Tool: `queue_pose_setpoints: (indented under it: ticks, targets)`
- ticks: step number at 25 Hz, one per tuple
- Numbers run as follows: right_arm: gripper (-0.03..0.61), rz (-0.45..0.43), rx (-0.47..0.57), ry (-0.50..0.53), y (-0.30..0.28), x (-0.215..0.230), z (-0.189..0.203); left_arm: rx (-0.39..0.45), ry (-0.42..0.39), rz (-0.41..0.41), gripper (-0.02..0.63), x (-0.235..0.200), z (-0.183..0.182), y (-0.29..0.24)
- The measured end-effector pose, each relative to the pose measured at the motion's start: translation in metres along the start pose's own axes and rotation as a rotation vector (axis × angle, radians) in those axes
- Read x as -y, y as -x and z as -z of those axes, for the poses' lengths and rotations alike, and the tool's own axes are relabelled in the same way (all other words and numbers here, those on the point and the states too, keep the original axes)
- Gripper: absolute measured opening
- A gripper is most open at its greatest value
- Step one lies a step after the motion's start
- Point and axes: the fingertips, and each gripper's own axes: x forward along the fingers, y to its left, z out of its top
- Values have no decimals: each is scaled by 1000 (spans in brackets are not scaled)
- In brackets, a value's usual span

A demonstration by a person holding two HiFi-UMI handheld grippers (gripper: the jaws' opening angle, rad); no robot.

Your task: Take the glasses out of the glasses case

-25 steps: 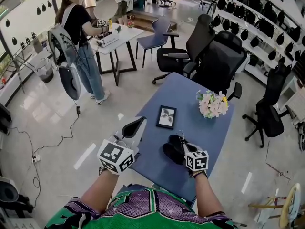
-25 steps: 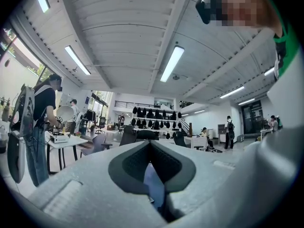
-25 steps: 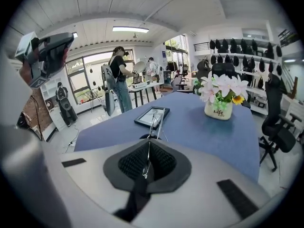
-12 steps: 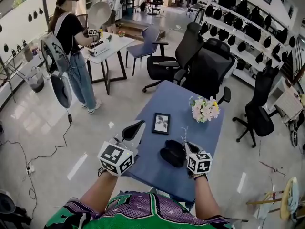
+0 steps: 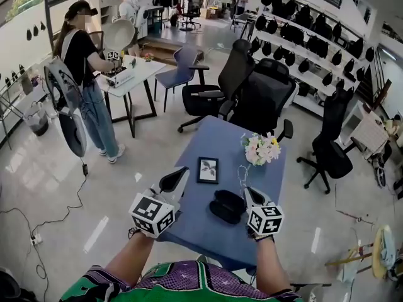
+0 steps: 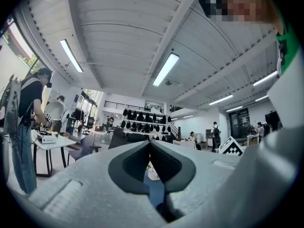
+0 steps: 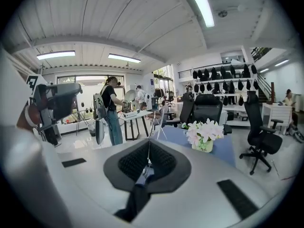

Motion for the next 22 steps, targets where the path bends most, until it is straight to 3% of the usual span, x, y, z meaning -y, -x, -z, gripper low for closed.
queue_pose_setpoints:
  ticks: [22]
  targets:
    - [6,99,255,-15,82,-38,-73,32,-5,99,17,15,-20,15]
